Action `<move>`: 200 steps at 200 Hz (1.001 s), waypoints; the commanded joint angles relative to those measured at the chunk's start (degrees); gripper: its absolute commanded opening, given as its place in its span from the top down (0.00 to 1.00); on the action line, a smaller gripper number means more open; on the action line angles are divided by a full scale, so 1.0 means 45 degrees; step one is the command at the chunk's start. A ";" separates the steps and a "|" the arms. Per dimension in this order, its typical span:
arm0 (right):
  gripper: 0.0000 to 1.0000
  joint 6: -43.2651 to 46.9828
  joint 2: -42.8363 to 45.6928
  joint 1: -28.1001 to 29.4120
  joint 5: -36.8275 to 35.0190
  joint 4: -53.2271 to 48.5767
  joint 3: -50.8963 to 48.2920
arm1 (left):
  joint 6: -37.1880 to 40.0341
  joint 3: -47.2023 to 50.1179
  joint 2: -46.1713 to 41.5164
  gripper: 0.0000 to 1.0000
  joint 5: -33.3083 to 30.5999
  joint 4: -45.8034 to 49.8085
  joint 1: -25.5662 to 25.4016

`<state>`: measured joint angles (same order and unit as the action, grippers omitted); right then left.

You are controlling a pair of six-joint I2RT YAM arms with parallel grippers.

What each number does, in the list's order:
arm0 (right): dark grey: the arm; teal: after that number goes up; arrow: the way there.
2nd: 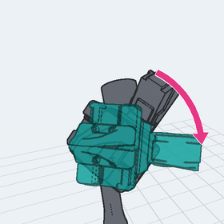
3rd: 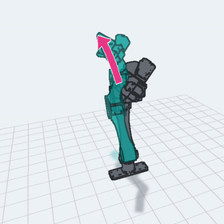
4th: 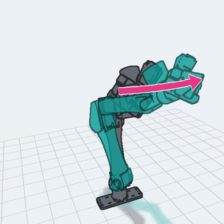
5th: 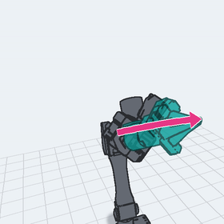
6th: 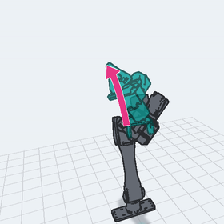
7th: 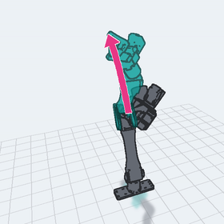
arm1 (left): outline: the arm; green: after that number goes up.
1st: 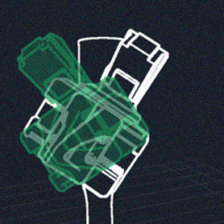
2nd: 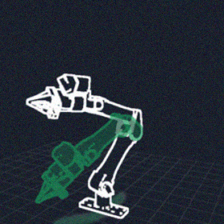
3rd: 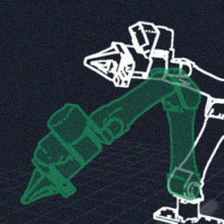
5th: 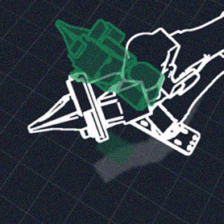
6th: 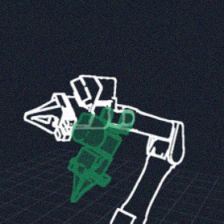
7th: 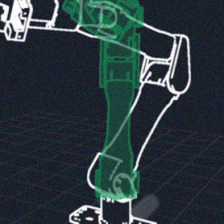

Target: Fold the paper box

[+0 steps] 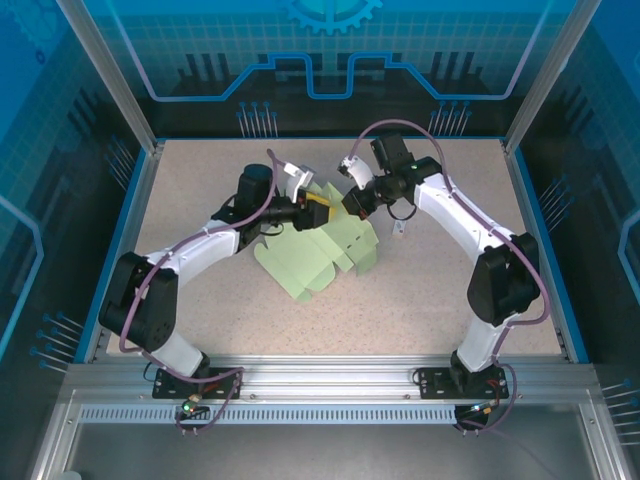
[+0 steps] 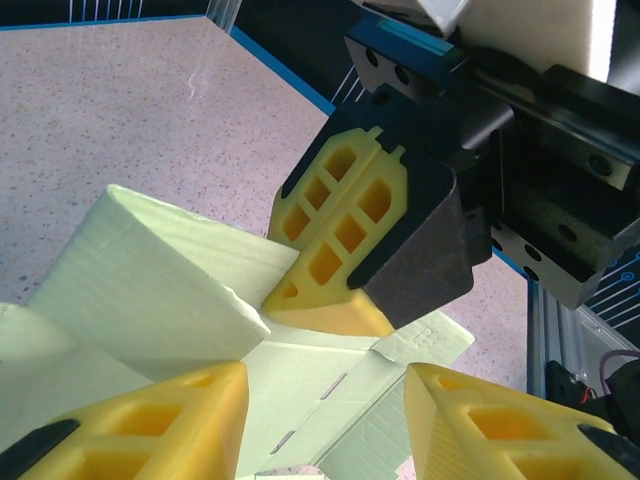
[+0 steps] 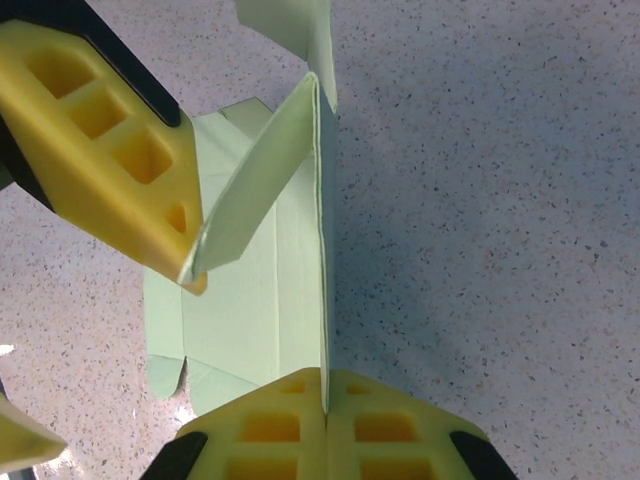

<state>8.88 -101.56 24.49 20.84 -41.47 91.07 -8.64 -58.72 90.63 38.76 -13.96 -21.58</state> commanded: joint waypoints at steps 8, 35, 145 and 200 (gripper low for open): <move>1.00 0.0698 0.0608 0.0202 -0.0166 -0.0021 -0.0439 | 0.0228 0.0490 -0.1088 0.51 -0.0582 -0.0176 0.0452; 1.00 0.1387 0.0886 0.0218 -0.0526 -0.0272 -0.0626 | 0.0410 0.1046 -0.2356 0.48 -0.1474 0.0209 0.0798; 1.00 0.4581 0.1845 0.1259 -0.1991 -0.0764 -0.0978 | 0.4035 0.1374 -0.4363 0.41 -0.3085 0.3291 0.1632; 0.99 0.4949 0.2100 0.1452 -0.1540 -0.0537 -0.1245 | 0.4775 0.0959 -0.4544 0.42 -0.1684 0.3403 0.1598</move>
<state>29.56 -93.86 30.15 12.49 -43.48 85.54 9.54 -52.34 72.10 26.76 -0.10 -14.46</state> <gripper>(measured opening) 0.053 0.586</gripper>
